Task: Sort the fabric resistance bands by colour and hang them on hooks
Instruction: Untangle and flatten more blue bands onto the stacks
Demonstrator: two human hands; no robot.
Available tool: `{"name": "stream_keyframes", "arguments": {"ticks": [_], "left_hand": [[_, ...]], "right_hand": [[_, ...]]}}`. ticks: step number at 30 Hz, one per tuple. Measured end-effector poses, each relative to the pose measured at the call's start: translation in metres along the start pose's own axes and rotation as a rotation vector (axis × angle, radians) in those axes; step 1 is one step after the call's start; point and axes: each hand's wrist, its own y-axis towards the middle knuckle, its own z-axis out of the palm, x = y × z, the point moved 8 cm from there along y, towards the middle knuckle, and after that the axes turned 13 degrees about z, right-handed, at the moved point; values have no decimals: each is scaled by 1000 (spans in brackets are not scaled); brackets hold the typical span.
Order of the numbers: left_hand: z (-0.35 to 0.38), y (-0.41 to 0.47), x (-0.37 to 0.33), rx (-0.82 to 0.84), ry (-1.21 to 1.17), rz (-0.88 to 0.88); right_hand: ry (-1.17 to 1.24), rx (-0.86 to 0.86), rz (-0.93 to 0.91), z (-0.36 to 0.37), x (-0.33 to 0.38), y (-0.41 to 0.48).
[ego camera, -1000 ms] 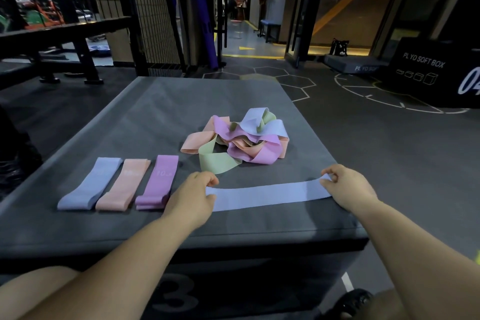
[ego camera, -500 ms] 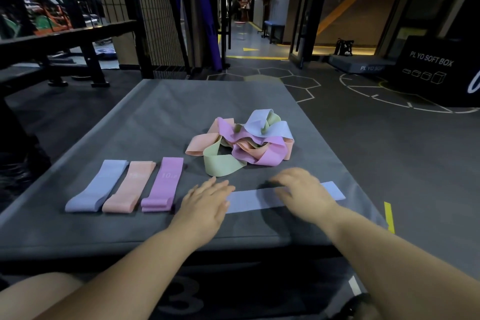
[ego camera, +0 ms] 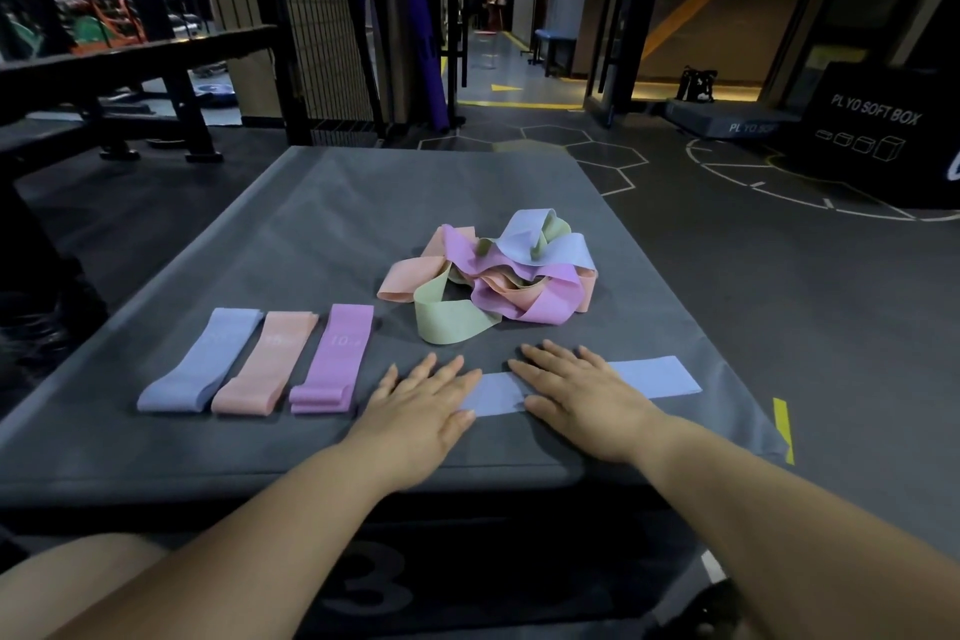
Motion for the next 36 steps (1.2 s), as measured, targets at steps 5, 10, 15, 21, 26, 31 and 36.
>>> {"name": "stream_keyframes", "arguments": {"ticks": [5,10,15,21,26,31,36], "left_hand": [[2,0,1,9,-10,-8],[1,0,0,11,-15,-11],[2,1,0,16,-5,-13],[1,1,0,13,1,-17],[1,0,0,1,-5,-17],[-7,1,0,-86,-115,-37],[-28,-3,13,-331,-166,-128]], "right_hand": [[8,22,64,2,-28,-5],[7,64,167,3,-63,-14],[-18,31,248,4,-89,-17],[-5,25,247,3,-90,-16],[5,31,246,3,-90,-16],[31,53,262,2,-91,-15],[126,-21,265,-15,-80,-11]]}}
